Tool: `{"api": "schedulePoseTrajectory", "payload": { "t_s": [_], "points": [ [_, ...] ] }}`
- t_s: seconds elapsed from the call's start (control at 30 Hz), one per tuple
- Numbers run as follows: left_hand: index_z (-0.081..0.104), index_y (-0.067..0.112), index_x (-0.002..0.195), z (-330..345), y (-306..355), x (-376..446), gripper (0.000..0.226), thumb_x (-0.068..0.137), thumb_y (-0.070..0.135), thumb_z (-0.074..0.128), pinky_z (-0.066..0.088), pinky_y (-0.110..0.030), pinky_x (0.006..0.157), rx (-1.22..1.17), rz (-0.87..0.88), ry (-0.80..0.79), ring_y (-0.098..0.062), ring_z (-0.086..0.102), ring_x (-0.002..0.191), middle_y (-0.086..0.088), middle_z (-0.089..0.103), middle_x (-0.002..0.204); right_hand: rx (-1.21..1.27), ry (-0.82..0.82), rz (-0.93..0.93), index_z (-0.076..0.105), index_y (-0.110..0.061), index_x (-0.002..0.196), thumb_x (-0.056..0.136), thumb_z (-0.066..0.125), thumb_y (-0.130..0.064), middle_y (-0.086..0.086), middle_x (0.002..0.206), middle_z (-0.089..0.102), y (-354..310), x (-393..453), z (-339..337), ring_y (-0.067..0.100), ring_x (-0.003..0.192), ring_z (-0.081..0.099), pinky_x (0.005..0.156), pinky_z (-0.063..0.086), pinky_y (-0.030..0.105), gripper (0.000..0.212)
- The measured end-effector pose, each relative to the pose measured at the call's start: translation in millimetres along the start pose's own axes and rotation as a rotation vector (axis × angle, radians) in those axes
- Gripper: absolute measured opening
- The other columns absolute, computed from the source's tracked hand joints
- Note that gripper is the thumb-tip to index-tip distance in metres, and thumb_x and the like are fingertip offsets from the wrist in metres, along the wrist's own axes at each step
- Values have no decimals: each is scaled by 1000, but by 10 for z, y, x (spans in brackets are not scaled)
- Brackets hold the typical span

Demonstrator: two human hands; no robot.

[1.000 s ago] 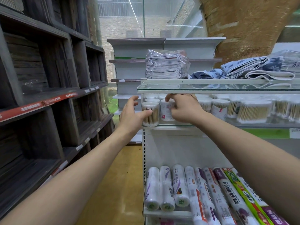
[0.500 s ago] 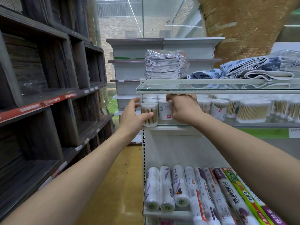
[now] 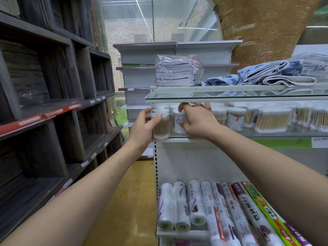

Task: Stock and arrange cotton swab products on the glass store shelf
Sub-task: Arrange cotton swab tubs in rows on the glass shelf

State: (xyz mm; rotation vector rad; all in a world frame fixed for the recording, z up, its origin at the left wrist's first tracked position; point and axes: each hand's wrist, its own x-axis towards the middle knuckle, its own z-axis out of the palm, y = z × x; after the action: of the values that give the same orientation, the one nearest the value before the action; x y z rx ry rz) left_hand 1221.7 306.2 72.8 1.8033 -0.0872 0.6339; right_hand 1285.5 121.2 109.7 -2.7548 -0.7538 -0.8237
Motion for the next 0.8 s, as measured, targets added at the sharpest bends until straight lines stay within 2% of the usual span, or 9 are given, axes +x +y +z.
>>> {"api": "schedulePoseTrajectory", "payload": {
  "t_s": [0.13,0.23,0.33,0.37,0.43,0.57,0.7,0.8],
  "points": [
    [47,25,145,-2,-1,-6,79,77,64,56,38,-23,88,5,-8,3,-4,54,109,6,56,127,-22,51,-42,44,-23,124,92,59,-31,6,123,64,5,-82,32,31,129,43,116,19,51,37],
    [47,25,144,0,-17,1,77,78,65,55,36,-29,95,0,-10,12,-12,52,117,6,56,128,-13,163,-110,47,-20,117,88,63,-28,4,115,61,13,-168,79,30,118,48,112,24,48,35],
    [47,26,144,9,-31,9,77,79,66,53,36,-31,97,-3,-13,12,-13,51,120,6,55,130,43,376,-182,53,-13,101,73,72,-17,4,97,61,43,-284,169,31,92,54,89,41,43,34],
    [47,26,144,12,-33,9,76,79,66,53,36,-31,97,-5,-11,13,-13,51,120,7,55,130,100,442,-186,54,-11,98,69,74,-14,6,95,60,47,-332,193,30,88,54,82,43,41,35],
    [48,24,144,25,-28,16,73,83,66,54,37,-31,96,-11,-16,27,-12,51,119,8,56,128,189,520,-173,56,-8,103,66,76,-12,8,99,60,50,-427,225,29,88,52,77,43,39,42],
    [46,21,145,50,-17,39,61,97,58,52,38,-21,80,-6,-5,29,-8,52,111,7,55,127,303,516,-84,58,-16,131,72,80,-20,7,105,49,72,-522,240,21,92,48,80,40,29,64],
    [49,21,144,76,-34,32,58,98,58,50,35,-17,78,12,11,49,-14,49,122,5,55,133,401,515,-4,63,-15,116,68,81,-23,2,105,44,106,-571,225,18,92,49,80,40,26,52],
    [47,22,145,93,-51,27,67,93,65,50,38,-25,91,4,6,55,-16,48,128,6,54,137,414,460,71,52,-14,103,67,80,-22,-1,98,50,109,-587,219,16,83,47,72,37,29,47]
  ]
}}
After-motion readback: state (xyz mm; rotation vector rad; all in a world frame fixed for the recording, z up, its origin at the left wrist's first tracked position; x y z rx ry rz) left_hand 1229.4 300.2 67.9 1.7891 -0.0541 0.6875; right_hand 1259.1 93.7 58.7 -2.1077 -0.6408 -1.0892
